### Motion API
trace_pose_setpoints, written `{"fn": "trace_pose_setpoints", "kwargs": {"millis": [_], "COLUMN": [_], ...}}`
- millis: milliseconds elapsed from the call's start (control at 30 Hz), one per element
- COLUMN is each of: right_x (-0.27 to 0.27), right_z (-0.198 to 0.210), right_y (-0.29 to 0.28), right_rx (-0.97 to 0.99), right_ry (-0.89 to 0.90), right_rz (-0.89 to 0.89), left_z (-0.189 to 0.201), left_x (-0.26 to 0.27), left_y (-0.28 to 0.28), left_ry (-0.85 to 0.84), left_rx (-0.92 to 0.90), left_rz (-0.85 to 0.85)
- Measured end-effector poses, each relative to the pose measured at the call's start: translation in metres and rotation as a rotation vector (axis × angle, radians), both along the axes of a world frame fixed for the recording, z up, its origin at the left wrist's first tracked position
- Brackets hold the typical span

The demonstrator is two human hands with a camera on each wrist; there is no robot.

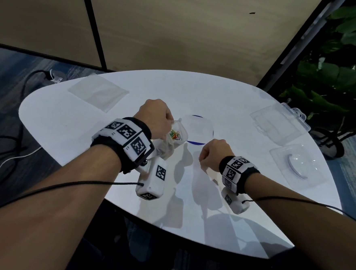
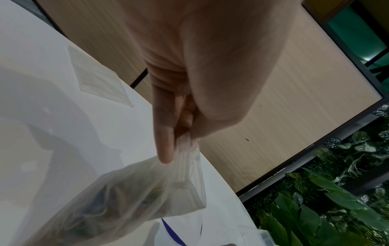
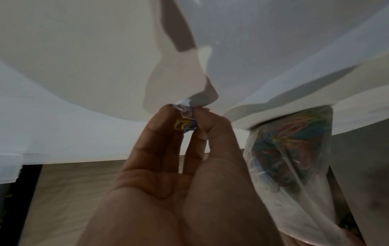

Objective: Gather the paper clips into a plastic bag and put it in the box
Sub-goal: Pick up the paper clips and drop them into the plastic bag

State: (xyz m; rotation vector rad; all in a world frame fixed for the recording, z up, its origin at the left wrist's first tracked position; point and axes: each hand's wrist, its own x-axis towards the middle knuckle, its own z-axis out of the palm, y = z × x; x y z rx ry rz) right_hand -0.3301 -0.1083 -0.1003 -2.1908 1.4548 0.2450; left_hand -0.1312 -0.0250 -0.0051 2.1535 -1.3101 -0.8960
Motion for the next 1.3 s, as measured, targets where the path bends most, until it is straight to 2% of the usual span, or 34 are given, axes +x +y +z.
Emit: {"fn": "trace_pose_setpoints", "kwargs": {"millis": [167,300,367,467,533,600,733,833,900,1000,1067,1133,1167,1300], "right_x": [-0.005,-0.012,-0.012,0.0,0.013,0.022,0.032,0.036,0.036,0.029,0.022,0.017,0.016,0.014], "right_z": [-0.002,-0.003,0.003,0.027,0.046,0.058,0.058,0.057,0.061,0.066,0.063,0.057,0.053,0.055], "right_y": [0.0,-0.005,-0.01,-0.015,-0.013,-0.008,0.006,0.008,0.007,-0.001,-0.011,-0.012,-0.01,-0.003], "right_rx": [0.004,0.106,0.225,0.351,0.363,0.346,0.21,0.236,0.262,0.134,0.092,0.182,0.255,0.495], "right_ry": [0.011,-0.088,-0.225,-0.601,-0.774,-0.844,-0.771,-0.728,-0.756,-0.819,-0.765,-0.69,-0.71,-0.836], "right_rz": [0.146,0.002,-0.126,-0.295,-0.277,-0.219,-0.049,0.077,0.051,-0.072,-0.005,0.122,0.126,0.017], "left_z": [-0.001,-0.002,-0.002,-0.003,-0.003,-0.003,-0.002,-0.001,-0.001,0.001,0.004,0.007,0.009,0.009], "left_x": [-0.003,-0.005,-0.005,-0.005,-0.007,-0.01,-0.011,-0.009,-0.008,-0.006,-0.004,-0.001,0.001,0.006], "left_y": [-0.002,-0.002,-0.002,-0.002,-0.002,-0.003,-0.002,-0.001,0.0,0.001,0.002,0.003,0.003,0.003], "left_ry": [-0.002,0.003,0.006,0.009,0.007,0.0,-0.019,-0.014,0.0,0.046,0.082,0.077,0.066,0.024], "left_rx": [-0.005,-0.004,-0.004,-0.01,-0.015,-0.015,-0.027,-0.044,-0.043,-0.035,-0.024,-0.029,-0.037,-0.044], "left_rz": [-0.009,-0.016,-0.014,-0.023,-0.029,-0.039,-0.052,-0.053,-0.062,-0.09,-0.142,-0.211,-0.236,-0.258]}}
